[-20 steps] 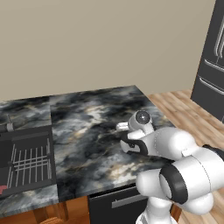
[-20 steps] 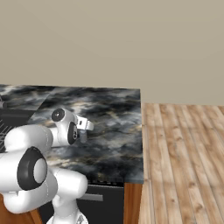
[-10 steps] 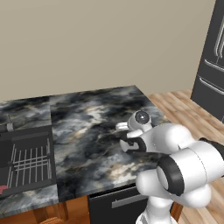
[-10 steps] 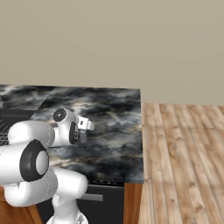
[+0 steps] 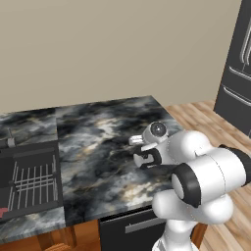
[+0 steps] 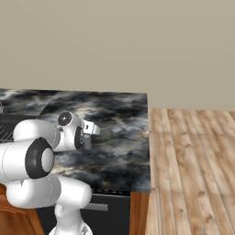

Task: Pick the milk, bottled water from the counter and place them in the open cabinet.

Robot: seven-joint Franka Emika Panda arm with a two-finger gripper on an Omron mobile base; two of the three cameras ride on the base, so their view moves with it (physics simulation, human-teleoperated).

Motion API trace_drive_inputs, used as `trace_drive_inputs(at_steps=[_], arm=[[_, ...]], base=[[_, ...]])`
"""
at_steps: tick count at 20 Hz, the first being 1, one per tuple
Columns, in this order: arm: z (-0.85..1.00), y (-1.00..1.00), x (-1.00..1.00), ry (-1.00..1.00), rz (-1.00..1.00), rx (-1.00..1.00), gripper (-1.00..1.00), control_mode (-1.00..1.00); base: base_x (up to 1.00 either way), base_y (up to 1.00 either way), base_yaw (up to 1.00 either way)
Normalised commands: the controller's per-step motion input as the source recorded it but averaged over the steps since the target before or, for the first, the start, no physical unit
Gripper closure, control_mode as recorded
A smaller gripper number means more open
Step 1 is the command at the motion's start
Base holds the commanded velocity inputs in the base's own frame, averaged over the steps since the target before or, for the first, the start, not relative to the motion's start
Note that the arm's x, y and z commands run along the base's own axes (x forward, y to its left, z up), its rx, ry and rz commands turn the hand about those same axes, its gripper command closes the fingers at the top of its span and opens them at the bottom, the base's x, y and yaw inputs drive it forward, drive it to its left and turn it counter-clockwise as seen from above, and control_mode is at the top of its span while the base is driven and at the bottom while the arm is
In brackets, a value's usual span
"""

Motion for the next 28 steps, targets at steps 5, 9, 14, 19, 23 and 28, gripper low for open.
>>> trace_drive_inputs(at_steps=[5, 9, 14, 19, 23, 28], arm=[[-0.02, 0.00, 0.02, 0.00, 0.00, 0.00, 1.00, -1.00], [0.00, 0.00, 0.00, 0.00, 0.00, 0.00, 1.00, -1.00], [0.00, 0.00, 0.00, 0.00, 0.00, 0.00, 1.00, -1.00], [0.00, 0.00, -0.02, -0.01, 0.00, 0.00, 1.00, -1.00], [0.05, 0.00, -0.19, -0.04, -0.02, 0.00, 1.00, -1.00], [0.43, 0.00, -0.20, 0.00, -0.08, -0.01, 1.00, -1.00]], base=[[0.00, 0.00, 0.00], [0.00, 0.00, 0.00], [0.00, 0.00, 0.00], [0.00, 0.00, 0.00], [0.00, 0.00, 0.00], [0.00, 0.00, 0.00]])
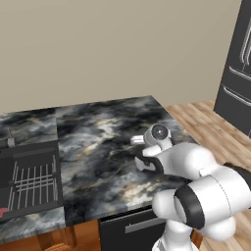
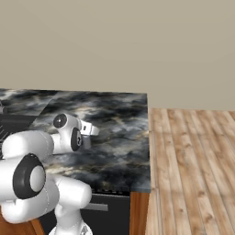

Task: Pick the milk, bottled water from the counter and place them in the open cabinet.

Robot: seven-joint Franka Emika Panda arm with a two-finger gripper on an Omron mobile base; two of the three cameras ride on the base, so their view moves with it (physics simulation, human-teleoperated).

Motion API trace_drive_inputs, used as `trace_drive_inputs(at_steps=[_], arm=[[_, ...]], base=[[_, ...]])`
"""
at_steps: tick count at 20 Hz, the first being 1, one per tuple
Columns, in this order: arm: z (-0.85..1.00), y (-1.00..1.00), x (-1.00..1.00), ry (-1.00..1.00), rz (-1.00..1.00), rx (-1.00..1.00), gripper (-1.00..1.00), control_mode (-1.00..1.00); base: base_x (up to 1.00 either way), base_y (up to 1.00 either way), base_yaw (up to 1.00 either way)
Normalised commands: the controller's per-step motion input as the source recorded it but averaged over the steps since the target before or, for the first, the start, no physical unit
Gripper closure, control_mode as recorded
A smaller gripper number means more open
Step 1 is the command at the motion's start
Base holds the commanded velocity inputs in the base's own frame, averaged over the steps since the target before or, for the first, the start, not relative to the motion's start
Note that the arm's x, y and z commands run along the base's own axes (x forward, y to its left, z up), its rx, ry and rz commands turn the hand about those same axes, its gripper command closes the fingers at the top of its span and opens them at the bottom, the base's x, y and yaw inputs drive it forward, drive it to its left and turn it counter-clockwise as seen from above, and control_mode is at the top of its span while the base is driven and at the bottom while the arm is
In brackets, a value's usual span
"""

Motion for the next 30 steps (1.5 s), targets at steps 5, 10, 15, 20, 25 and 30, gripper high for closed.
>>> trace_drive_inputs(at_steps=[5, 10, 15, 20, 25, 30], arm=[[0.64, -0.05, -0.19, 0.00, -0.10, -0.04, 1.00, -1.00], [0.70, -0.19, -0.30, 0.00, -0.09, -0.02, 1.00, -1.00], [0.65, -0.37, -0.35, 0.00, -0.09, 0.00, 1.00, -1.00], [0.54, -0.36, -0.43, 0.00, -0.10, 0.00, 1.00, -1.00], [0.46, -0.31, -0.57, -0.01, -0.14, 0.00, 1.00, -1.00], [0.48, -0.28, -0.62, -0.03, -0.13, 0.00, 1.00, -1.00]], base=[[0.00, 0.00, 0.00], [0.00, 0.00, 0.00], [0.00, 0.00, 0.00], [0.00, 0.00, 0.00], [0.00, 0.00, 0.00], [0.00, 0.00, 0.00]])
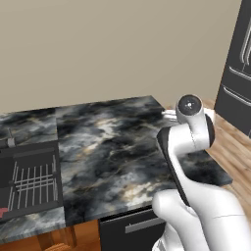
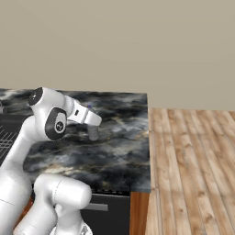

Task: Pick the milk, bottled water from the counter and place them in the open cabinet.

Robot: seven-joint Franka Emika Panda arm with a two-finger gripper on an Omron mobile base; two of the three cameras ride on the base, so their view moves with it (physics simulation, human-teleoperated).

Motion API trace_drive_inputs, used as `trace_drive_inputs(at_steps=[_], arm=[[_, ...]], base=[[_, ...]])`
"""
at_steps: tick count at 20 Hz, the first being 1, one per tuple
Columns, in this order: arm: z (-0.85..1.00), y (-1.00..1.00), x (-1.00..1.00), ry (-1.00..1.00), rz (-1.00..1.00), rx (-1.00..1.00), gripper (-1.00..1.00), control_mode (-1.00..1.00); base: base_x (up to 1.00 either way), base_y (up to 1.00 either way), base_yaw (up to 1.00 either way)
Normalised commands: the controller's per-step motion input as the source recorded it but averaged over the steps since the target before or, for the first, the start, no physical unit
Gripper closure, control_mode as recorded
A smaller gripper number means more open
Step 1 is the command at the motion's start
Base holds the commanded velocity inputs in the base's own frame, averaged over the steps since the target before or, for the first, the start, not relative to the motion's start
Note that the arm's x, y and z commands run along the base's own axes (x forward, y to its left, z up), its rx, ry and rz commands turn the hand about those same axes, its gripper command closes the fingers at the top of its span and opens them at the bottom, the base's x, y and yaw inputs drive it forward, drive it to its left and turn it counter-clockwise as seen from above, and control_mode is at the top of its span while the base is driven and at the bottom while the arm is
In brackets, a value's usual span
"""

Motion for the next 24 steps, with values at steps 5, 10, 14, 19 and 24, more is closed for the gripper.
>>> trace_drive_inputs(at_steps=[5, 10, 14, 19, 24], arm=[[0.55, -0.24, -0.67, -0.06, -0.12, 0.00, 1.00, -1.00], [0.60, -0.19, -0.64, -0.02, -0.11, 0.00, 1.00, -1.00], [0.57, -0.12, -0.57, 0.00, -0.07, 0.00, 1.00, -1.00], [0.37, -0.08, -0.43, 0.00, -0.06, 0.00, 1.00, -1.00], [0.00, 0.00, -0.03, 0.01, -0.02, 0.00, 1.00, -1.00]], base=[[0.00, 0.00, 0.00], [0.00, 0.00, 0.00], [0.00, 0.00, 0.00], [0.00, 0.00, 0.00], [0.00, 0.00, 0.00]])
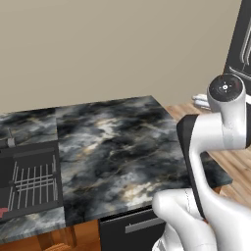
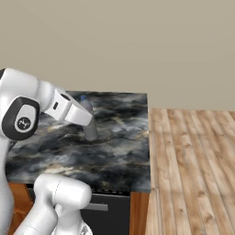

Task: Pick the milk, bottled water from the counter and place them in the open cabinet.

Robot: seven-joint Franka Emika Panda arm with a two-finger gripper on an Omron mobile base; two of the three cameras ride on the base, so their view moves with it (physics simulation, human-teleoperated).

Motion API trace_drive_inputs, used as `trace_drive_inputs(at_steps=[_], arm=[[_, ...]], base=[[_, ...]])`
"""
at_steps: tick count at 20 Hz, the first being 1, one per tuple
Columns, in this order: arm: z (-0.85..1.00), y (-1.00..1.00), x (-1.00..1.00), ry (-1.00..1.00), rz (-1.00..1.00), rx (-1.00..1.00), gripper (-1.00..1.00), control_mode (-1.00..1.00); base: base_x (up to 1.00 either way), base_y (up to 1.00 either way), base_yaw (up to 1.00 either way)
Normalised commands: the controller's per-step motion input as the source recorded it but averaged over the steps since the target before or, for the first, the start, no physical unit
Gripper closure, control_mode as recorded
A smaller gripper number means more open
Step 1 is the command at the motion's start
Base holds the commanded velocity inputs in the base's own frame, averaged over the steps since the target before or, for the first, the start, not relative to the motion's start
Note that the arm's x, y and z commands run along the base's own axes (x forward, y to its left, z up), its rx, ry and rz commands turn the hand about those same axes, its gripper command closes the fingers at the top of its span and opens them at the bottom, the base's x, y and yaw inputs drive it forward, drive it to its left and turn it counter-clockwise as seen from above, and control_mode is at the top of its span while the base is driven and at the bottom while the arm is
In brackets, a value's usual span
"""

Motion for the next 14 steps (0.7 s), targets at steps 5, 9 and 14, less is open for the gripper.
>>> trace_drive_inputs(at_steps=[5, 9, 14], arm=[[0.00, 0.00, -0.05, 0.00, -0.01, 0.00, 1.00, -1.00], [-0.01, 0.00, -0.21, 0.01, -0.15, 0.00, 1.00, 1.00], [0.00, 0.00, 0.00, 0.00, 0.00, 0.00, 1.00, 1.00]], base=[[0.00, 0.00, 0.00], [-0.09, 0.00, -0.09], [-0.40, 0.04, -0.51]])
